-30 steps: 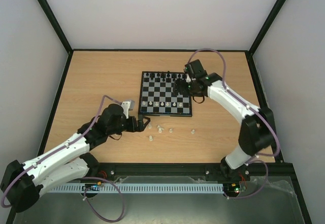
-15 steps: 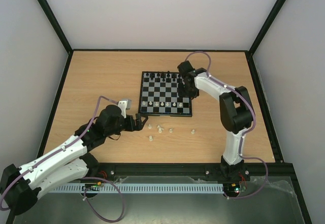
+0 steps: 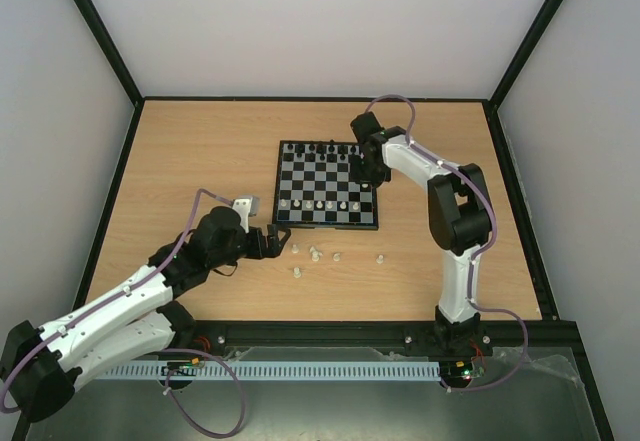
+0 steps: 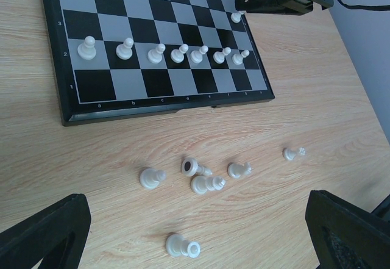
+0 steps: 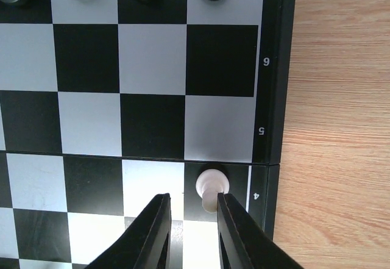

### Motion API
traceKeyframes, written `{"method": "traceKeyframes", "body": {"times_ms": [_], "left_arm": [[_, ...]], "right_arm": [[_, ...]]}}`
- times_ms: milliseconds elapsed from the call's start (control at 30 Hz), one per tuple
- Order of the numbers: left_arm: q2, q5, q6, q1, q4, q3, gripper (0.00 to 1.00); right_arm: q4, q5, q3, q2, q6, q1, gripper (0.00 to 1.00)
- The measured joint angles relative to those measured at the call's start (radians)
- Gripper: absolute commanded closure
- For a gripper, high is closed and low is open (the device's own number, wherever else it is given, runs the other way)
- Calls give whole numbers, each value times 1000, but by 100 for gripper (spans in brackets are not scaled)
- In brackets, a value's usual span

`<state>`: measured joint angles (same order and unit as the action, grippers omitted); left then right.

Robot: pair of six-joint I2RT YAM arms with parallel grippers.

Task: Set up the chess pieces on the board
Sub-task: Pick up the chess piece from the chessboard.

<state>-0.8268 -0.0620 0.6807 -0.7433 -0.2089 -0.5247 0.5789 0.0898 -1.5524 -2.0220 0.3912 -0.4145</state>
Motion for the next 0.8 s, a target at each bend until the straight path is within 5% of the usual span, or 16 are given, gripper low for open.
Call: {"method": "traceKeyframes", "body": {"times_ms": [800], "left_arm": [[-20,-1,2,0,46,16,0]], "right_arm": [[4,8,-7,-39,-10,8,99]]}}
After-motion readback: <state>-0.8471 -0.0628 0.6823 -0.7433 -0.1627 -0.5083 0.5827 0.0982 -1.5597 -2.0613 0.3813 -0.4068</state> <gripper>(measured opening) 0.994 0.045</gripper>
